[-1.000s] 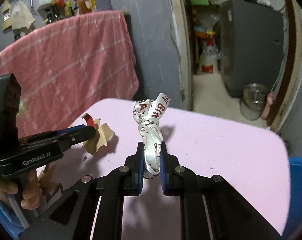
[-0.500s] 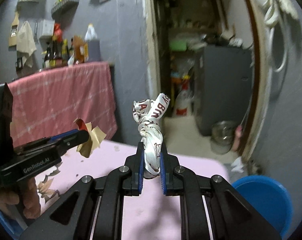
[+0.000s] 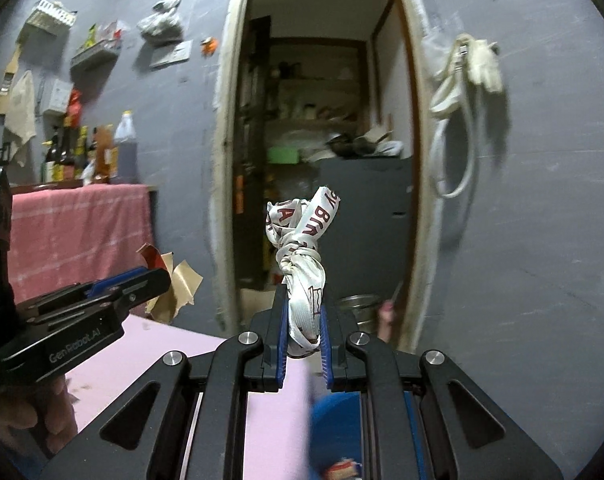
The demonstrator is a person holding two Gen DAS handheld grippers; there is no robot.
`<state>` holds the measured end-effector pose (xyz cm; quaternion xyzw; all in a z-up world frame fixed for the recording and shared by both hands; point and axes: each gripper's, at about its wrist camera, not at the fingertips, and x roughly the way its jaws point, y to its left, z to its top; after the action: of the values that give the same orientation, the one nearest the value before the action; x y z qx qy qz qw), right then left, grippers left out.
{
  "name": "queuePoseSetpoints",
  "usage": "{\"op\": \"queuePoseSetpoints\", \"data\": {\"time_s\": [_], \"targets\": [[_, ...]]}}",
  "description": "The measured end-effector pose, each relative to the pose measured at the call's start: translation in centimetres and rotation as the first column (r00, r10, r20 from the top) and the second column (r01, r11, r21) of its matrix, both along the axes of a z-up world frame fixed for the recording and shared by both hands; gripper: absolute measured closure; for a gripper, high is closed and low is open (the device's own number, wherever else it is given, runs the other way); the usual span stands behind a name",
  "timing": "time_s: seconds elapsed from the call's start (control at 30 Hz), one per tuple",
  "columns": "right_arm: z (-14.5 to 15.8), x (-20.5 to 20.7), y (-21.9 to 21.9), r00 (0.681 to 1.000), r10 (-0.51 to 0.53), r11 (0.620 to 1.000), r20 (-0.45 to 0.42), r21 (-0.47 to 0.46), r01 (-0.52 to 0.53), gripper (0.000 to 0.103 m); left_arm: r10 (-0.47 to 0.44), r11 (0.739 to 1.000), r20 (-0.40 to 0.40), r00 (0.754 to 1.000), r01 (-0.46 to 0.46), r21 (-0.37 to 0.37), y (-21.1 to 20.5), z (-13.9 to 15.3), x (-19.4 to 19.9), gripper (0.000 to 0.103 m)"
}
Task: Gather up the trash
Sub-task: 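Carry the foil wrapper and red-gold packet over the blue bucket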
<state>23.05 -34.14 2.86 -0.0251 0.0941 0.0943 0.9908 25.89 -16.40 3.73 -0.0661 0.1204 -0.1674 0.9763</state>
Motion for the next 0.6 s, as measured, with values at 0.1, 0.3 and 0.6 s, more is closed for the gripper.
{"op": "queuePoseSetpoints", "data": {"time_s": [0.1, 0.3, 0.6], "targets": [[-0.5, -0.8, -2.5, 0.998, -0.054, 0.999, 0.019, -0.001, 0.055, 0.092, -0.034, 0.999, 0.000, 0.999, 0.034, 0.016, -3.0, -0.3, 0.3, 0.083], [-2.3, -1.4, -7.2, 0.991, -0.131, 0.991, 0.001, 0.022, 0.131, 0.092, -0.087, 0.995, -0.046, 0.995, 0.089, 0.038, -7.9, -1.8, 1.1, 0.083], [-5.3, -0.7, -11.2, 0.983, -0.167, 0.984, -0.078, 0.043, 0.171, 0.091, -0.097, 0.991, -0.139, 0.986, 0.108, 0.075, -12.7, -4.7, 2.7, 0.083]]}}
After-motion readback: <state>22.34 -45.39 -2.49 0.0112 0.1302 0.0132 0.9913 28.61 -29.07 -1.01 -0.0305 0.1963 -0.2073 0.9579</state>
